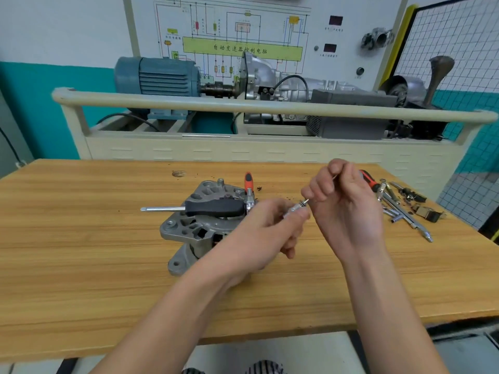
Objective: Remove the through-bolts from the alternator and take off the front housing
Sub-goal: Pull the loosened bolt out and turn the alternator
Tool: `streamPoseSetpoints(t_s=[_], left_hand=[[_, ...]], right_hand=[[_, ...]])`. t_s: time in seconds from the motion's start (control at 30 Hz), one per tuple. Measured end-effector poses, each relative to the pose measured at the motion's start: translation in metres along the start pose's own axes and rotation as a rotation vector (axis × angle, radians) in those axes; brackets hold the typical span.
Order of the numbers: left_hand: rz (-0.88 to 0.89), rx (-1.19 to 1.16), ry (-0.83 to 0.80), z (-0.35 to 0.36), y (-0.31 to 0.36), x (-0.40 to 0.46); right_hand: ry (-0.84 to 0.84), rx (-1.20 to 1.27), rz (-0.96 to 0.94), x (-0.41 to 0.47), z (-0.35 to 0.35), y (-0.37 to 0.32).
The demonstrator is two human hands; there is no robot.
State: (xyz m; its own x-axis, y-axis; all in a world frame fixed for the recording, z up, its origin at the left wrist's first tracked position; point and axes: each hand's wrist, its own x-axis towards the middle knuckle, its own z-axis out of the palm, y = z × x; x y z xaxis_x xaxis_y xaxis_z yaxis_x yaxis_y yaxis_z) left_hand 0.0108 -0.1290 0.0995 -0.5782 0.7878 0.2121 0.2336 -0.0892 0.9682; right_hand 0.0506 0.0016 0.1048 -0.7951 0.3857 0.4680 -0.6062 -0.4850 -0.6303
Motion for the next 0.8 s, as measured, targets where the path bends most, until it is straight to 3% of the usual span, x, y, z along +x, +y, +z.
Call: streamPoseSetpoints(t_s=[0.17, 0.33, 0.53, 0.8], left_hand=[[0.083, -0.108, 0.287, -0.05, 0.013, -0.016], [0.233, -0.002, 0.431, -0.113, 0.036, -0.04], [0.18, 0.483, 0.377, -0.142, 0.036, -0.056], [0.126, 0.592, 0.274, -0.147, 0.023, -0.05]], right_hand=[[-0.072, 0.031, 0.098, 0.011, 0.023, 0.028], [-0.006, -0.45, 0.101, 0.014, 0.033, 0.05], [0.129, -0.57, 0.089, 0.016, 0.023, 0.054], [0.179, -0.579, 0.09, 0.014, 0.019, 0.057]])
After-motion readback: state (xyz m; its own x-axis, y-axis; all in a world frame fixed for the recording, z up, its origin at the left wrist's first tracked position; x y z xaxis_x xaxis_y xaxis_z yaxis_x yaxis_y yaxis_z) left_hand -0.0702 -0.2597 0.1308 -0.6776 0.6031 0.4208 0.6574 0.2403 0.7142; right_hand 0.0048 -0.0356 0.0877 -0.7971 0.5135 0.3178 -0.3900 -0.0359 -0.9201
